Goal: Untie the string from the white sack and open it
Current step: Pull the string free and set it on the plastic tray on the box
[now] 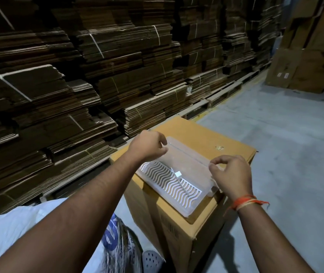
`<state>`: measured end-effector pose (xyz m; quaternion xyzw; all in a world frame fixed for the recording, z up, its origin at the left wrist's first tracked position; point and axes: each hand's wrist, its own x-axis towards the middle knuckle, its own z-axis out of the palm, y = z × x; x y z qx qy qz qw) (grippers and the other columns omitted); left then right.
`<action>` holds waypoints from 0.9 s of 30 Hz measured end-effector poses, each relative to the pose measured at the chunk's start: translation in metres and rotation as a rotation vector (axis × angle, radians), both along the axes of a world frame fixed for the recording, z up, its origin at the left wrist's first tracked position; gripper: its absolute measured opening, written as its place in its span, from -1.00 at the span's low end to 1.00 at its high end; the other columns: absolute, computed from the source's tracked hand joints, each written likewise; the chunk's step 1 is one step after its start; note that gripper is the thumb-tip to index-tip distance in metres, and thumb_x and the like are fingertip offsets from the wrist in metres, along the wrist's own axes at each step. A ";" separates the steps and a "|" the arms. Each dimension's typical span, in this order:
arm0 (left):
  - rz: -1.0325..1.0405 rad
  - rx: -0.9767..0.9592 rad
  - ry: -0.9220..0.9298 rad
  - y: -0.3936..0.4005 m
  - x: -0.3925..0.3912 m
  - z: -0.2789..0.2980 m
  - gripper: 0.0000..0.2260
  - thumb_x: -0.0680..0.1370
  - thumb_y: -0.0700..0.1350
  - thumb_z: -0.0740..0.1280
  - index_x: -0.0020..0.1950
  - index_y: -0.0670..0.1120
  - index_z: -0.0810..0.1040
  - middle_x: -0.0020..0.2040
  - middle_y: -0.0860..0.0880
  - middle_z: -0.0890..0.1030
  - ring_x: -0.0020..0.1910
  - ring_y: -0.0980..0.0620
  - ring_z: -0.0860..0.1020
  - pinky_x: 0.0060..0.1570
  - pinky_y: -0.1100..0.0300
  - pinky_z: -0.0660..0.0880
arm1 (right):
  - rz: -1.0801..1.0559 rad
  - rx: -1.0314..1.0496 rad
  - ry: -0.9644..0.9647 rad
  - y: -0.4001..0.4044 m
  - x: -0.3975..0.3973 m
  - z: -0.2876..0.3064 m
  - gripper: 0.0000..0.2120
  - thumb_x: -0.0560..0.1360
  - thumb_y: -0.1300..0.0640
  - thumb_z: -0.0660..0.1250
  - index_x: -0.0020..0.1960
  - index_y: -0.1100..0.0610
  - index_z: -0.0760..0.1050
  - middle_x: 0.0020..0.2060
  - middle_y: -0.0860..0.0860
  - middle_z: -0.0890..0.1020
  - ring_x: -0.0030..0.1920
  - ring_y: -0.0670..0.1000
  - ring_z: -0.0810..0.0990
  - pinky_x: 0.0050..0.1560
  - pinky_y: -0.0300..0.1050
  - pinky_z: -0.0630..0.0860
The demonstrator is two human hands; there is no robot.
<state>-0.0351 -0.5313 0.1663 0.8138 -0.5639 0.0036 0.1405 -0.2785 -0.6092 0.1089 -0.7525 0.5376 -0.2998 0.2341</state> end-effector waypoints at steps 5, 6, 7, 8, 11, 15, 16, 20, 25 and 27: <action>0.003 0.104 -0.015 -0.035 0.010 -0.006 -0.73 0.55 0.10 0.42 0.22 0.09 0.68 0.22 0.01 0.70 0.18 -0.03 0.64 0.16 0.01 0.62 | -0.097 0.191 0.019 -0.005 -0.018 -0.021 -0.93 0.36 -0.06 0.45 -0.19 -0.09 0.66 -0.06 0.13 0.69 -0.02 0.19 0.65 -0.08 -0.13 0.57; 0.005 0.126 -0.029 -0.041 0.012 -0.008 -0.75 0.55 0.09 0.43 0.20 0.10 0.69 0.26 -0.02 0.67 0.22 -0.05 0.62 0.19 -0.01 0.62 | -0.100 0.213 0.030 -0.004 -0.018 -0.025 -0.94 0.35 -0.08 0.45 -0.21 -0.12 0.63 -0.07 0.14 0.67 -0.05 0.19 0.65 -0.09 -0.11 0.60; 0.006 0.154 -0.052 -0.048 0.013 -0.010 -0.77 0.56 0.08 0.44 0.20 0.10 0.69 0.29 -0.05 0.63 0.25 -0.07 0.60 0.22 -0.02 0.60 | -0.101 0.229 0.036 -0.003 -0.019 -0.028 -0.93 0.34 -0.09 0.46 -0.24 -0.15 0.59 -0.06 0.13 0.65 -0.07 0.19 0.64 -0.06 -0.03 0.64; 0.007 0.181 -0.075 -0.054 0.015 -0.012 -0.78 0.56 0.06 0.43 0.20 0.10 0.70 0.31 -0.08 0.60 0.27 -0.09 0.58 0.25 0.00 0.58 | -0.103 0.244 0.043 0.000 -0.019 -0.029 -0.89 0.33 -0.11 0.48 -0.25 -0.18 0.55 -0.04 0.10 0.61 -0.06 0.18 0.64 -0.02 0.09 0.67; 0.025 0.302 -0.094 -0.072 0.015 -0.016 -0.77 0.57 0.02 0.42 0.20 0.05 0.71 0.26 -0.06 0.64 0.25 -0.08 0.58 0.24 0.08 0.55 | -0.115 0.288 0.085 0.006 -0.017 -0.029 -0.79 0.38 -0.08 0.55 -0.16 -0.20 0.51 0.06 0.00 0.38 0.04 0.18 0.61 0.19 0.25 0.61; 0.051 0.544 -0.104 -0.096 0.022 -0.027 -0.68 0.54 0.05 0.38 0.19 -0.10 0.71 0.15 -0.12 0.72 0.11 -0.14 0.65 0.18 0.00 0.61 | -0.162 0.285 0.068 0.002 -0.015 -0.034 -0.74 0.41 -0.02 0.58 -0.04 -0.19 0.52 0.06 0.01 0.33 -0.04 0.16 0.62 0.25 0.12 0.60; 0.064 0.567 -0.106 -0.101 0.026 -0.031 -0.67 0.51 0.04 0.37 0.15 -0.11 0.71 0.12 -0.14 0.73 0.05 -0.15 0.65 0.14 0.01 0.62 | -0.169 0.282 0.048 0.001 -0.015 -0.035 -0.74 0.42 0.00 0.58 -0.02 -0.16 0.53 0.07 0.03 0.36 -0.09 0.14 0.61 0.24 0.10 0.60; 0.123 0.490 -0.035 -0.112 0.032 -0.037 -0.69 0.52 0.03 0.36 0.09 -0.14 0.72 0.05 -0.17 0.73 0.04 -0.16 0.68 0.08 0.04 0.65 | -0.192 0.245 0.009 -0.006 -0.019 -0.040 -0.79 0.44 0.07 0.55 0.04 -0.07 0.61 0.06 0.10 0.51 -0.19 0.07 0.54 0.03 -0.11 0.62; 0.162 0.307 0.237 -0.120 0.030 -0.037 -0.73 0.53 0.04 0.44 0.05 -0.13 0.75 0.00 -0.14 0.75 0.02 -0.12 0.70 0.03 0.06 0.63 | -0.223 0.209 -0.144 -0.013 -0.023 -0.047 -0.78 0.45 0.28 0.49 0.00 0.00 0.64 0.01 0.10 0.65 -0.06 0.12 0.66 -0.42 -0.47 0.29; 0.184 0.222 0.377 -0.121 0.032 -0.035 -0.67 0.53 0.08 0.48 0.09 -0.17 0.74 0.00 -0.16 0.75 0.02 -0.13 0.71 -0.03 0.11 0.60 | -0.237 0.183 -0.270 -0.011 -0.025 -0.039 -0.78 0.44 0.36 0.46 -0.04 0.06 0.63 -0.06 0.09 0.67 -0.12 0.08 0.64 -0.38 -0.45 0.33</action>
